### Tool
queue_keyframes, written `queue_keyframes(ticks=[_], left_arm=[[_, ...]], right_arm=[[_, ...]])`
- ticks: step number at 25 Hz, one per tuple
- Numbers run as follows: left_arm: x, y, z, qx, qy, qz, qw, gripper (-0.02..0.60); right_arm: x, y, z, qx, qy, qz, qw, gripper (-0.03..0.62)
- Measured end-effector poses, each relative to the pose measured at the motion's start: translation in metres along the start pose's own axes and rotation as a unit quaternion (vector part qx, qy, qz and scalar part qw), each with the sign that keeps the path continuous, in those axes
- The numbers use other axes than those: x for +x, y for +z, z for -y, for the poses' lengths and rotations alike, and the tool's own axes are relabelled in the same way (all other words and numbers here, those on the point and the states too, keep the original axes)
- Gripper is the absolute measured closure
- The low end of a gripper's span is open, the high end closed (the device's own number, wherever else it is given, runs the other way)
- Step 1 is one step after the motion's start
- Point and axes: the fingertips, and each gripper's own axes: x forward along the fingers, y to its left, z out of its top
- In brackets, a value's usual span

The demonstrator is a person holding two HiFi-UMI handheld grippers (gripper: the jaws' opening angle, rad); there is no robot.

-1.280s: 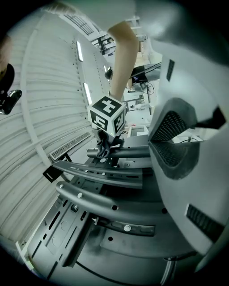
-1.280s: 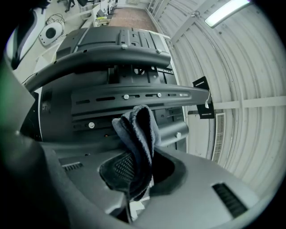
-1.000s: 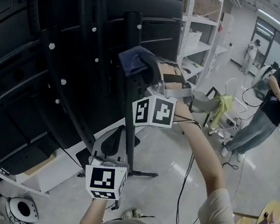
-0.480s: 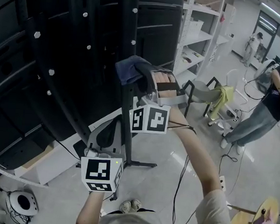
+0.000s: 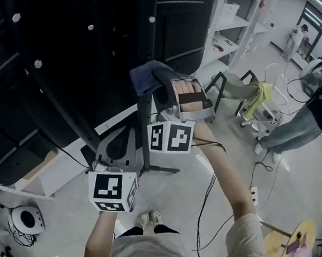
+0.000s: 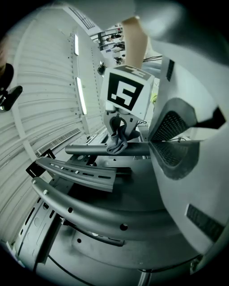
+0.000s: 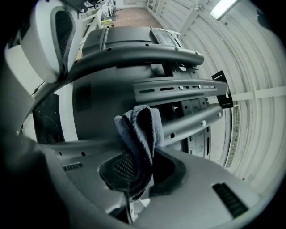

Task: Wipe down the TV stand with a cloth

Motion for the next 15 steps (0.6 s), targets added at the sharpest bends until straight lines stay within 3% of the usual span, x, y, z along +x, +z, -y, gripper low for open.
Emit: queue_keyframes(ticks=[15], left_arm=[[0.017, -0.081, -0.002, -0.019, -0.011, -0.058, 0.9981, 0.566]], right_arm=[[-0.019, -0.033, -0.139, 0.009, 0.081, -0.034, 0.996, 0.537]])
